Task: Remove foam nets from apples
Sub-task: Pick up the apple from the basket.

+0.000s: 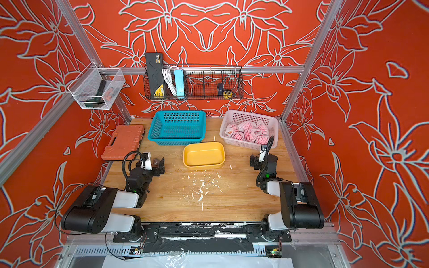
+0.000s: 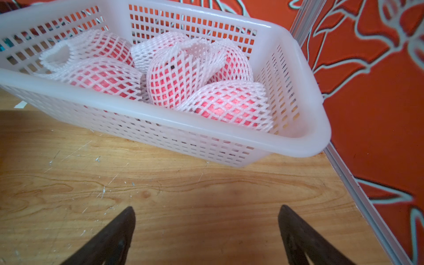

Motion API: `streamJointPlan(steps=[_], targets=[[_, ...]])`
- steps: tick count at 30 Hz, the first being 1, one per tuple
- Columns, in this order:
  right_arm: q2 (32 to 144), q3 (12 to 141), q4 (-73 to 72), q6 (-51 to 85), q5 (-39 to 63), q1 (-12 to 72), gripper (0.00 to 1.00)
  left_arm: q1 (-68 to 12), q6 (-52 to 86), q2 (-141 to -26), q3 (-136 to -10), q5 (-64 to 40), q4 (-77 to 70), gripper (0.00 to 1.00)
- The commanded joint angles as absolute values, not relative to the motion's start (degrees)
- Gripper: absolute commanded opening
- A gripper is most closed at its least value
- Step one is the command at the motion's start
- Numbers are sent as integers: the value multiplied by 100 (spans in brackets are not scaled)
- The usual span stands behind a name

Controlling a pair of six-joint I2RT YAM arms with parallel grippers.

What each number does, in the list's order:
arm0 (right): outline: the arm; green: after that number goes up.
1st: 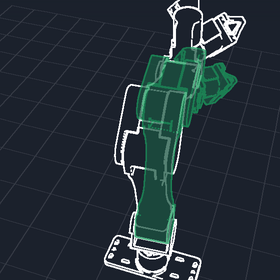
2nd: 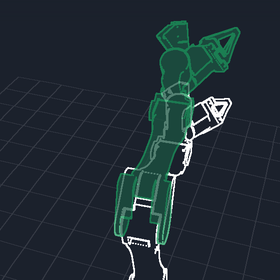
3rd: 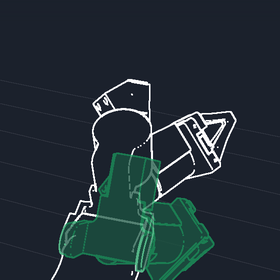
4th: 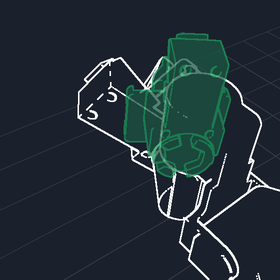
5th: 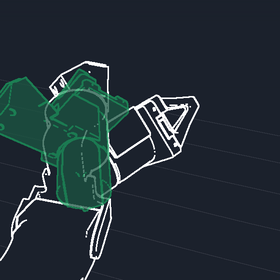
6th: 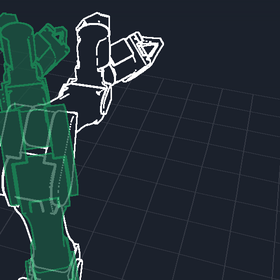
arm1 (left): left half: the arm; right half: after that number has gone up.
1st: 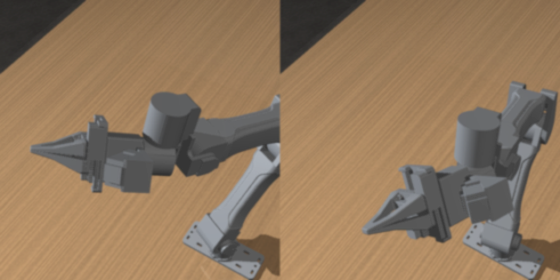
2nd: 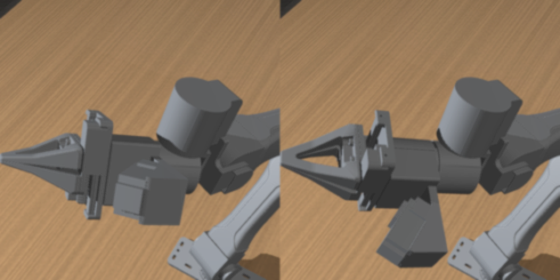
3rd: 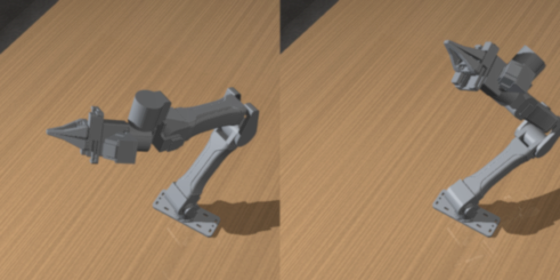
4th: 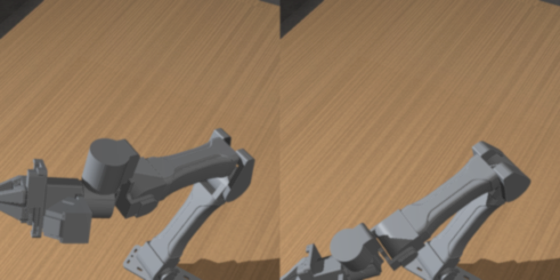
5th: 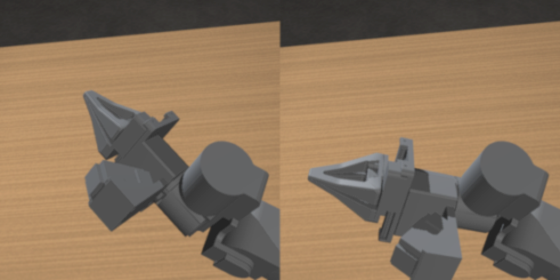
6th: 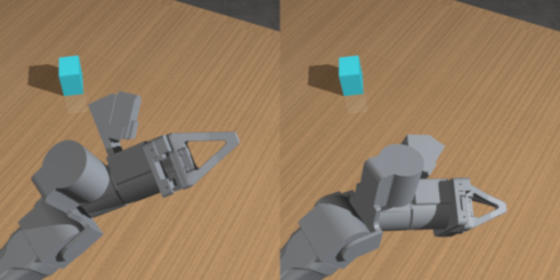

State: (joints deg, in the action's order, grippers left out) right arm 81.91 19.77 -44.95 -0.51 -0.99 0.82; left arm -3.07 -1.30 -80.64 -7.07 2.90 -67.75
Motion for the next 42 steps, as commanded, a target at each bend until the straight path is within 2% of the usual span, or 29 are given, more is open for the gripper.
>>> streamJointPlan(steps=[1, 8, 11, 16, 24, 27, 32, 37, 42], targets=[[8104, 1916, -4465, -89, -115, 97, 97, -334, -176, -8069, -679, 264, -6961, 97], [7732, 1816, -4332, 104, -580, 100, 97, -330, -131, -8044, -697, 387, -6921, 97], [7144, 1835, -3826, 66, -510, 103, 97, -326, 55, -7643, -1024, 830, -6077, 97], [6078, 2110, -2270, 451, -459, 108, 97, -325, 123, -6717, -1249, 834, -5059, 97], [4681, 2890, 118, 1254, -116, 136, 97, -351, 440, -5347, -2093, -570, -3005, 97], [4967, 3705, 841, 1440, 78, 134, 96, -407, 597, -5089, -2464, -918, -2362, 96], [6209, 5411, 1947, 1328, 371, 139, 97, -469, 861, -4886, -2782, -1298, -1978, 96], [7708, 6954, 2601, 1035, 216, 112, 97, -593, 970, -5183, -2998, -1685, -1955, 96], [9090, 8255, 3209, 889, 581, -29, 97, -681, 968, -5609, -3217, -2156, -1902, 96]])
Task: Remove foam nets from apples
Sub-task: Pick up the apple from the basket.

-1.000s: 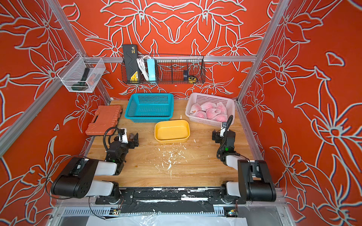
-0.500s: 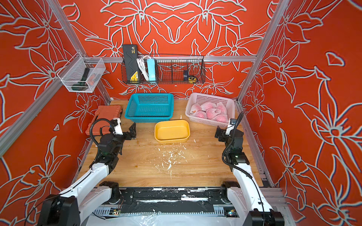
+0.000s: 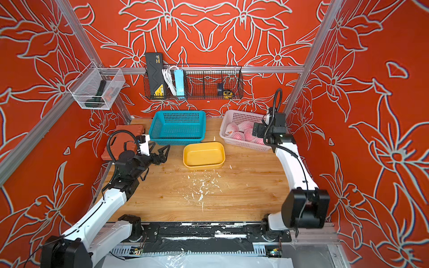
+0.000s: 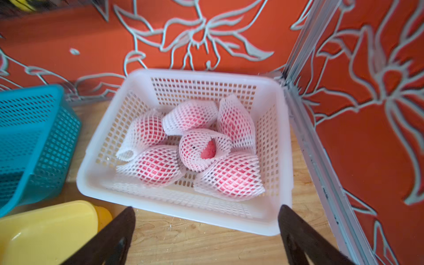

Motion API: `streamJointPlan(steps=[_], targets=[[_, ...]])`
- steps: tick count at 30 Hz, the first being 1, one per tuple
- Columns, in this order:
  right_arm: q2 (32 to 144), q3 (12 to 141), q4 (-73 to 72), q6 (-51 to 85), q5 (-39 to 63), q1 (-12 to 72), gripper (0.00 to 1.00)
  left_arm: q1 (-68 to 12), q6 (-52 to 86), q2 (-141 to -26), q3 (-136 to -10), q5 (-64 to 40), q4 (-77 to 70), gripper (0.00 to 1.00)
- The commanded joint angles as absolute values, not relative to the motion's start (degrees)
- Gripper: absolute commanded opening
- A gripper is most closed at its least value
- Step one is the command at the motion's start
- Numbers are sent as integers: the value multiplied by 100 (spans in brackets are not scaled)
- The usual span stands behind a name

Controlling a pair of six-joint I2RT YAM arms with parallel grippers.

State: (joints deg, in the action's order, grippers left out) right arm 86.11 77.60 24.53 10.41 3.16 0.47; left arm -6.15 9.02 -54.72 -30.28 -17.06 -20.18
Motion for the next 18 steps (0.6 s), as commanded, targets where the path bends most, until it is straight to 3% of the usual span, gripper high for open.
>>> streamJointPlan(steps=[1, 6, 18], targets=[[9370, 8546, 3405, 911, 721, -89, 97, -701, 952, -5759, -3250, -2228, -1898, 96], [10318, 9593, 4193, 873, 1115, -322, 97, -777, 806, -6230, -3407, -2433, -1841, 96], [11561, 10562, 4698, 593, 1891, -528, 98, -931, 564, -7107, -3791, -2778, -1842, 97]])
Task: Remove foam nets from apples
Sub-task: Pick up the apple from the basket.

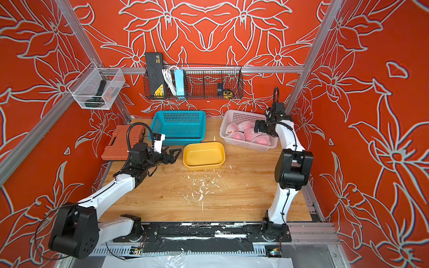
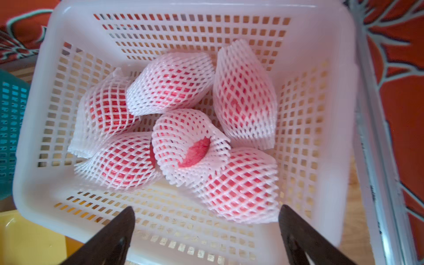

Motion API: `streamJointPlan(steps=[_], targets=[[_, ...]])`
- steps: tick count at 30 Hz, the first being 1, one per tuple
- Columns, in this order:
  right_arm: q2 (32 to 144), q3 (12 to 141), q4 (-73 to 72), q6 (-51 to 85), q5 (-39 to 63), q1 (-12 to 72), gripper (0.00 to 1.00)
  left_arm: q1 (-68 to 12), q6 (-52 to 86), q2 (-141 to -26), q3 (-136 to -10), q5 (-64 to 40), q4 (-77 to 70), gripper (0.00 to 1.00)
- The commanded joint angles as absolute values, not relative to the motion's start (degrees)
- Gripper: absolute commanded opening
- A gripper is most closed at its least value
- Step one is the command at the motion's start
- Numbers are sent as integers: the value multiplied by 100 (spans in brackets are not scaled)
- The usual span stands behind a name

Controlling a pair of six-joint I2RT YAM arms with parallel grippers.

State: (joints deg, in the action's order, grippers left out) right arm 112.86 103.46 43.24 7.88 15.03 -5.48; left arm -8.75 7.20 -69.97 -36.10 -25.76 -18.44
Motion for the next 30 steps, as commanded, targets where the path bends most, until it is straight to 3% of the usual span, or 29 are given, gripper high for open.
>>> streamJointPlan(steps=[1, 10, 17, 30], targets=[[11629, 10573, 4662, 576, 1890, -528, 98, -936, 556, -7150, -3818, -2783, -1841, 97], [12301, 11197, 4999, 322, 1295, -409, 98, -968, 532, -7361, -3897, -2743, -1890, 97], [12763, 11622, 4974, 352, 1593, -238, 98, -1014, 571, -7538, -3950, -2760, -1969, 98], [13541, 12568, 5568, 191, 1038, 32, 98, -1055, 534, -7747, -4042, -2776, -1994, 98]])
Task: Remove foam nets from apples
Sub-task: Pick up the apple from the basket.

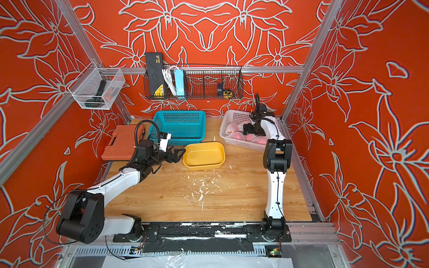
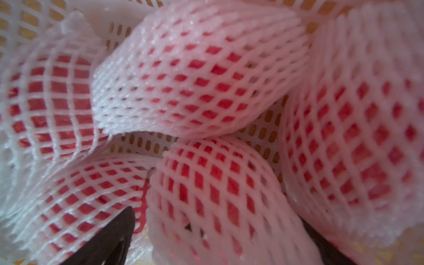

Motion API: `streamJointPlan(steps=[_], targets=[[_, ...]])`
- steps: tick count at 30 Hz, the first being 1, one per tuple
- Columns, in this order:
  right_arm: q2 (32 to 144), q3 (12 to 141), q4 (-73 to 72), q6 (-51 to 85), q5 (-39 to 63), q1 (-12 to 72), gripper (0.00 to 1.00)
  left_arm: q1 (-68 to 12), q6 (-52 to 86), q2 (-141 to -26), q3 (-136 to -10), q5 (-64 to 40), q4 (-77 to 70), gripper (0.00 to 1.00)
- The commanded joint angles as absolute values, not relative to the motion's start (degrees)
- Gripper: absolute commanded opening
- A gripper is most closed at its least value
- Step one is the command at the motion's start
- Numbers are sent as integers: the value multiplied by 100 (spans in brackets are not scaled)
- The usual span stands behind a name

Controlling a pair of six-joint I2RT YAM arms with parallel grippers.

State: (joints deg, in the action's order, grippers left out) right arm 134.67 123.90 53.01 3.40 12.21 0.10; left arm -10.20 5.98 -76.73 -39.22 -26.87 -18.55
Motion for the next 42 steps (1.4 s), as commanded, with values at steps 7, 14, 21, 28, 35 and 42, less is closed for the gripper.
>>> streamJointPlan(steps=[7, 14, 21, 28, 35, 42], targets=[[13900, 12860, 5754, 102, 828, 67, 92, -1083, 527, -7905, -4153, -2813, -2004, 97], [14094, 12910, 5713, 78, 772, 92, 86, -1125, 536, -7997, -4233, -2830, -2032, 97], [14089, 12998, 5677, 46, 878, 92, 69, -1158, 528, -7959, -4249, -2813, -1995, 97], [13901, 12998, 5695, 56, 897, 96, 66, -1156, 519, -7818, -4219, -2795, -1936, 97], [13509, 13017, 5678, 48, 837, 97, 65, -1165, 514, -7689, -4166, -2777, -1914, 98], [13188, 12991, 5662, 57, 843, 96, 64, -1170, 527, -7595, -4148, -2777, -1909, 97]])
